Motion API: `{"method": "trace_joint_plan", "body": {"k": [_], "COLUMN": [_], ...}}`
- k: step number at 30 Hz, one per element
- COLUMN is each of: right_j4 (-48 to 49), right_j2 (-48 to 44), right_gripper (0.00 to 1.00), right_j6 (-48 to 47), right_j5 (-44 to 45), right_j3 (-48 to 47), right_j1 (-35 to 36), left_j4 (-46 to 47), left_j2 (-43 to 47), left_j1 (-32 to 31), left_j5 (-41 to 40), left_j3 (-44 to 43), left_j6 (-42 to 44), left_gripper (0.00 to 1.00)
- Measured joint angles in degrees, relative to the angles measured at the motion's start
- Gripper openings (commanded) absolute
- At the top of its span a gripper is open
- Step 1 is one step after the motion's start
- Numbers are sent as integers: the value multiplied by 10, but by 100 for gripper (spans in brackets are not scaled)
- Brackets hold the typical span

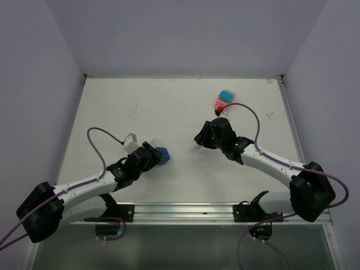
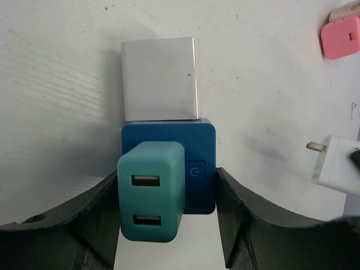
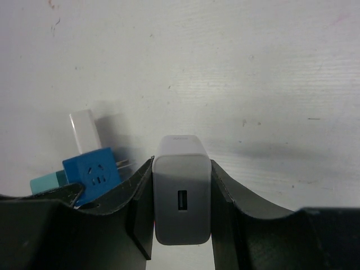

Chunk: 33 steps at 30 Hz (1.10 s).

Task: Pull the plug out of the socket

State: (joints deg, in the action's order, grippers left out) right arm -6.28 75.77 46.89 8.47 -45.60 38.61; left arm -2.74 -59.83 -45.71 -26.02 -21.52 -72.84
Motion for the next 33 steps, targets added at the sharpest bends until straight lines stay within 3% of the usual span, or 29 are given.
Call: {"method": "trace_joint_plan", "body": {"k": [8, 15, 17, 21, 24, 29, 33], "right_j4": [82, 160, 190, 243, 264, 264, 262], "right_j2": [-24, 20, 43, 81, 94, 102, 105], "right_gripper": [0, 2, 8, 36, 48, 55, 68], "right_j6": [12, 27, 33, 47, 51, 49, 45], "right_j5": [-12, -54, -71, -103, -117, -125, -124], "right_j3": [104, 146, 149, 152, 152, 152, 155], "right_j1": [-102, -163, -177, -198, -207, -218, -229], "left_j4": [-8, 30, 52, 85, 101, 119, 125], "left_j2": [83, 90, 87, 75, 68, 59, 55], "left_j1": [1, 3, 3, 3, 3, 3, 3], "left_j5": [18, 66, 87, 130, 158, 189, 203], "left_j3": [44, 56, 62, 65, 65, 65, 65], "left_j6": [36, 119, 141, 189, 220, 257, 270], "left_gripper": [0, 0, 0, 0, 0, 0, 0]}}
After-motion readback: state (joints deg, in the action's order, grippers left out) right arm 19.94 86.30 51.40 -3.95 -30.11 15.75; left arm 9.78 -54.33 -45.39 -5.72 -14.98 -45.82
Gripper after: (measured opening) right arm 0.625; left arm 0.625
